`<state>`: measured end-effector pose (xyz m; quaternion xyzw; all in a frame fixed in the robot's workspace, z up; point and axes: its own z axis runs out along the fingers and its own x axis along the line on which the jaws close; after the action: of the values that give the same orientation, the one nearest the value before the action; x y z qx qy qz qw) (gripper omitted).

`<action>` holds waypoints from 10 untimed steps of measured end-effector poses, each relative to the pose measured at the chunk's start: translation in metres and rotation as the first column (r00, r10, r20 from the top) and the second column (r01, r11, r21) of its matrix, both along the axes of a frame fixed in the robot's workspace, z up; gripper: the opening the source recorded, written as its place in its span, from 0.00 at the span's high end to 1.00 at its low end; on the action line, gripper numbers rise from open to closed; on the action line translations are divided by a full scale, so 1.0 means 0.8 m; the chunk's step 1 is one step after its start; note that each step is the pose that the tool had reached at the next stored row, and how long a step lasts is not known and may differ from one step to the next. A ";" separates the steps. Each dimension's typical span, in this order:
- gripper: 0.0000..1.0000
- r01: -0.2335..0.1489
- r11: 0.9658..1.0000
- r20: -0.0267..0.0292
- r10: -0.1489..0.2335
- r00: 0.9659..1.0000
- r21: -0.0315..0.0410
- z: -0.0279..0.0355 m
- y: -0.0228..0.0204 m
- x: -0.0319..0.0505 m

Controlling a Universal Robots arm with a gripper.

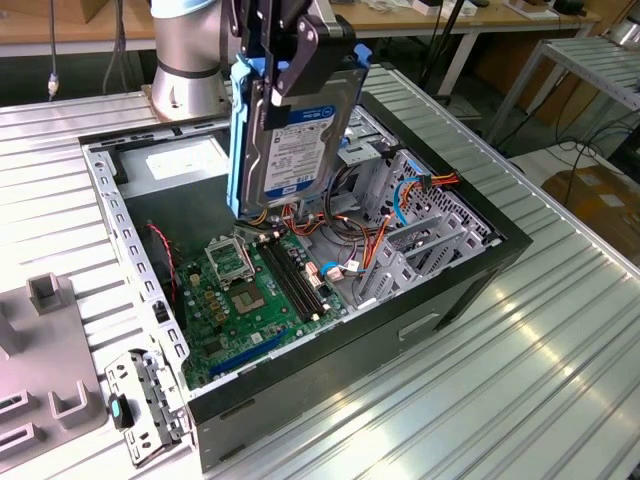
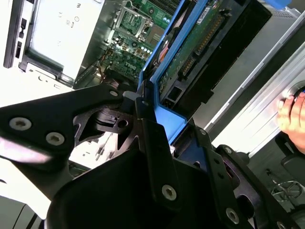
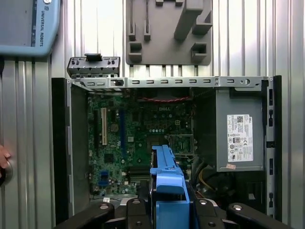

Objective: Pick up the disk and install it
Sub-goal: 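Insert the disk into the insertion slot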

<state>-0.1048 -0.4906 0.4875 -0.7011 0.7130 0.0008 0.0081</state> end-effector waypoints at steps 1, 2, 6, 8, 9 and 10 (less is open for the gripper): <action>0.63 0.000 1.000 0.000 0.000 1.000 0.000 -0.0001 -0.0021 0.000; 0.63 0.000 1.000 0.000 0.000 1.000 0.000 -0.0001 -0.0039 0.001; 0.63 0.000 1.000 0.000 0.000 1.000 0.000 -0.0003 -0.0132 0.003; 0.63 0.000 1.000 0.000 0.000 1.000 0.000 -0.0003 -0.0156 0.003; 0.63 0.000 1.000 0.000 0.000 1.000 0.000 -0.0003 -0.0164 0.004; 0.63 0.000 1.000 0.000 0.000 1.000 0.000 -0.0003 -0.0176 0.005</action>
<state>-0.1009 -0.5047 0.4872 -0.7011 0.7130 0.0008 0.0081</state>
